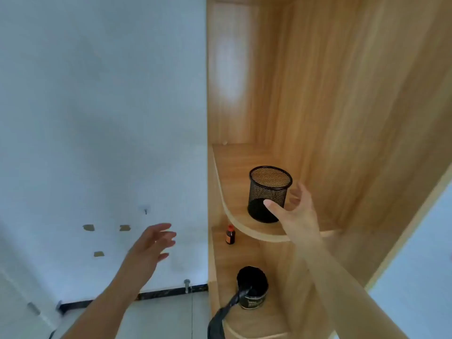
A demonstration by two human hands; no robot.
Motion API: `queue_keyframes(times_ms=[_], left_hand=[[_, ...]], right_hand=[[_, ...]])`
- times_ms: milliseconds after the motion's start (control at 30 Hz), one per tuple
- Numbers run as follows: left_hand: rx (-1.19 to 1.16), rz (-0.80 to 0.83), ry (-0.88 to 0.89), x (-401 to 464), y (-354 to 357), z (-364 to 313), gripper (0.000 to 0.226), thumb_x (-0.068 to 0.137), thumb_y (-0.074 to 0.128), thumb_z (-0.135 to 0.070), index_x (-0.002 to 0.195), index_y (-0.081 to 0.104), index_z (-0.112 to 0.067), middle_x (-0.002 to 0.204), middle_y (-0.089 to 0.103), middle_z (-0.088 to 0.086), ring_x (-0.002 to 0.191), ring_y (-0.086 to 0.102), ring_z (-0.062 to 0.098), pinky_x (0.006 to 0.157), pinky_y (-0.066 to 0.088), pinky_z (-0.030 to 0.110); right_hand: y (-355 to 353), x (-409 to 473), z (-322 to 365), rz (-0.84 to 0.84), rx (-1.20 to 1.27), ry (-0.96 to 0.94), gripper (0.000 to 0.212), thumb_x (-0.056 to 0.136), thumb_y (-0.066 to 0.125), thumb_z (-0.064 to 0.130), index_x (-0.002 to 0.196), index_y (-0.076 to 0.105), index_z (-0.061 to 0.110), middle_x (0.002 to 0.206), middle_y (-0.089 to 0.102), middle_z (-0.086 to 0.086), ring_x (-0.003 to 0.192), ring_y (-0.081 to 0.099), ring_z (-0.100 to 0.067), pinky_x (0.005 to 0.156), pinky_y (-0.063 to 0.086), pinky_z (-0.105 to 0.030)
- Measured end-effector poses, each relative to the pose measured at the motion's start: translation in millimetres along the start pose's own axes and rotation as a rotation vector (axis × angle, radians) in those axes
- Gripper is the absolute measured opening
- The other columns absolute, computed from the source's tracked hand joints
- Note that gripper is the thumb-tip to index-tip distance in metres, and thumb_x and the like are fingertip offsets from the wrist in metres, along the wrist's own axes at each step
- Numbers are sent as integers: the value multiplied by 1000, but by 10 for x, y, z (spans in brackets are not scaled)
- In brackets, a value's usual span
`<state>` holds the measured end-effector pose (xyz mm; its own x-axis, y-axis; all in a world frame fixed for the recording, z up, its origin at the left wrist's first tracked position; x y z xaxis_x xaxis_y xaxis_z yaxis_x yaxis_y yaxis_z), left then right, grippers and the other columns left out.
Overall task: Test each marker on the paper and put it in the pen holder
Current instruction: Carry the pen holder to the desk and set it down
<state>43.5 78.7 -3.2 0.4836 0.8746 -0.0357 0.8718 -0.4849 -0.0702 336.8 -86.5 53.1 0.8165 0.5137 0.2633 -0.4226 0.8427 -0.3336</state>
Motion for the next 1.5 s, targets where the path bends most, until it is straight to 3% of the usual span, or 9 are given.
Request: queue_keyframes(times_ms=[167, 433, 567, 733, 900, 1100, 1200, 1333, 1500], left_hand=[[-10, -11, 149, 79, 46, -348, 27, 91, 53, -16, 113, 54, -31, 110, 63, -7, 103, 60, 11, 83, 47, 27], [38, -64, 234, -85, -131, -336, 42, 89, 56, -17, 119, 46, -44, 115, 59, -14, 105, 57, 8, 95, 43, 37], [89, -117, 256, -310, -371, -337, 43, 88, 58, -20, 119, 44, -48, 115, 58, -18, 102, 56, -2, 85, 41, 23], [143, -238, 213, -975, -782, -77, 46, 87, 59, -17, 117, 42, -48, 119, 56, -17, 106, 55, -1, 81, 42, 16], [200, -475, 89, -2033, -1232, 589, 46, 86, 61, -18, 118, 43, -45, 115, 56, -21, 102, 55, -6, 75, 44, 5], [150, -867, -188, -3867, -1536, 1594, 46, 85, 62, -22, 113, 41, -51, 114, 55, -22, 102, 55, -4, 80, 44, 14], [130, -1073, -339, -4972, -1494, 1960, 45, 84, 63, -22, 115, 41, -47, 113, 55, -21, 100, 55, -4, 74, 43, 9], [-13, -1408, -514, -6563, -1177, 2338, 43, 85, 62, -22, 119, 43, -41, 111, 57, -20, 99, 57, -3, 73, 41, 12], [-190, -1839, -635, -8337, -342, 2586, 40, 86, 61, -20, 109, 44, -48, 106, 59, -20, 95, 58, -6, 74, 41, 14]], right_hand=[[250, 131, 34, 73, -28, 4, 95, 57, 81, 44, 135, 33, 19, 130, 49, 1, 121, 45, -19, 100, 42, -41], [310, 125, 111, 2, 25, -41, 83, 59, 83, 36, 126, 39, 16, 113, 51, 4, 110, 51, -21, 85, 41, -30], [435, -194, 401, 76, 172, -122, 77, 60, 82, 32, 124, 41, 22, 112, 54, 8, 103, 53, -11, 74, 40, -15], [950, -1035, 573, 432, 275, -190, 72, 54, 78, 42, 117, 43, 34, 109, 55, 22, 95, 52, 16, 70, 42, -2], [1634, -2083, 21, 830, 221, -66, 71, 59, 82, 30, 120, 45, 26, 112, 59, 11, 103, 58, -5, 87, 47, -26], [2223, -3606, -444, 1299, 100, -57, 68, 65, 82, 18, 123, 45, 21, 109, 59, 11, 98, 57, -4, 76, 41, -11], [2355, -4521, -515, 1548, 52, -66, 60, 68, 80, 16, 117, 48, 24, 106, 60, 15, 93, 58, 5, 72, 45, -8], [2360, -5744, -564, 1816, -66, -98, 56, 69, 79, 20, 115, 48, 24, 109, 62, 6, 99, 59, -8, 76, 44, -21], [2108, -7290, -502, 2125, -224, -330, 55, 69, 79, 22, 114, 48, 26, 107, 61, 9, 98, 58, -7, 73, 42, -21]])
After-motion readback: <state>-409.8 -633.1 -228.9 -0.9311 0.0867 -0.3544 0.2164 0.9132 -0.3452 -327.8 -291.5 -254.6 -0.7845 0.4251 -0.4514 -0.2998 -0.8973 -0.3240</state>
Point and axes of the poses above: each hand's wrist, its own x-axis towards the middle knuckle, its own y-axis out of the palm, z = x × y, the point moved 9 cm from there along x, towards the middle knuckle
